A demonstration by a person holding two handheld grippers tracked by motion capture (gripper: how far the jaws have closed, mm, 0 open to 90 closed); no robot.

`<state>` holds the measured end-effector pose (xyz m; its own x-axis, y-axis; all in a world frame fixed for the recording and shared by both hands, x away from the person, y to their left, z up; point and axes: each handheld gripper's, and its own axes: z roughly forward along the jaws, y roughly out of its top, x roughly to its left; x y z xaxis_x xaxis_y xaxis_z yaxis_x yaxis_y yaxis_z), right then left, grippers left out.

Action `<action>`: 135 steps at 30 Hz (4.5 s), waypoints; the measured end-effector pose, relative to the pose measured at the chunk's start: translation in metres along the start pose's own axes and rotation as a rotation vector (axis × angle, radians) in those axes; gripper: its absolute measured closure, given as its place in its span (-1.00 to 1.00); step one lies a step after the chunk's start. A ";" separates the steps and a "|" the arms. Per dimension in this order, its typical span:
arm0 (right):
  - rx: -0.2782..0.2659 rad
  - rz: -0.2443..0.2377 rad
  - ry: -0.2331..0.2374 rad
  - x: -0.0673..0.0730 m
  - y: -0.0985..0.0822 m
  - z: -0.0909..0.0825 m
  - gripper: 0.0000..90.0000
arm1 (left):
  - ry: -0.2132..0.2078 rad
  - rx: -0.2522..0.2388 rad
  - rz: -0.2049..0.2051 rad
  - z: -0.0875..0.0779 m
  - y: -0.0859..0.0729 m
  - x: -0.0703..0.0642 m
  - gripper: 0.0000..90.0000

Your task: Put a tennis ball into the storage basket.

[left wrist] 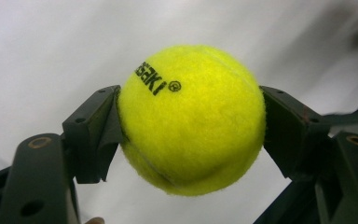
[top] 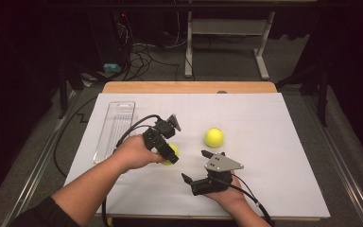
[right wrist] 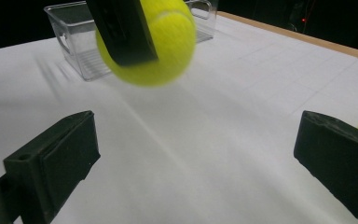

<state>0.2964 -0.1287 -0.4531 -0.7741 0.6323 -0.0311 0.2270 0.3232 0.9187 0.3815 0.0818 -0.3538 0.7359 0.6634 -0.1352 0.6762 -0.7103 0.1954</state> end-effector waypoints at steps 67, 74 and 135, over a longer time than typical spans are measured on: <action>0.019 0.043 -0.150 -0.051 -0.032 -0.062 -1.00 | 0.191 0.049 -0.402 -0.037 -0.037 0.157 -0.82; 0.017 0.045 -0.151 -0.052 -0.031 -0.062 -1.00 | 0.172 0.034 -0.357 -0.048 -0.035 0.144 -0.99; 0.168 0.131 -0.273 -0.100 -0.009 0.009 -1.00 | 0.064 0.043 -0.027 0.025 -0.010 0.009 -0.99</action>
<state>0.3771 -0.1881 -0.4614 -0.5505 0.8338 -0.0423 0.4257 0.3239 0.8449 0.3820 0.0896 -0.3810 0.7148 0.6950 -0.0770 0.6975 -0.7007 0.1500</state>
